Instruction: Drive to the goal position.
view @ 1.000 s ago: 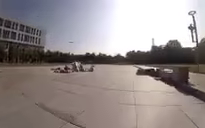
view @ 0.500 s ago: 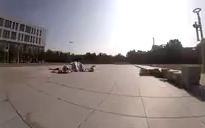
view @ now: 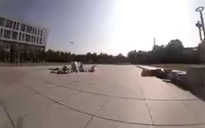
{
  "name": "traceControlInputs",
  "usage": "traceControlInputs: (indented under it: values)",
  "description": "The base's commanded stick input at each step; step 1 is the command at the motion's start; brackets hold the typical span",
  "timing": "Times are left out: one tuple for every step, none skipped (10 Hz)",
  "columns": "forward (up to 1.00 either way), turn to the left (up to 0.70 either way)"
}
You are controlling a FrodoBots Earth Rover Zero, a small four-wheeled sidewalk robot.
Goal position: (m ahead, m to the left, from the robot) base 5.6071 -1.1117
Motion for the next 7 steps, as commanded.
traceControlInputs:
  values:
    - [0.00,0.00]
    - [0.00,0.00]
    - [0.00,0.00]
    - [0.08,-0.02]
    - [0.43,-0.12]
    - [0.70,-0.25]
    - [0.70,-0.34]
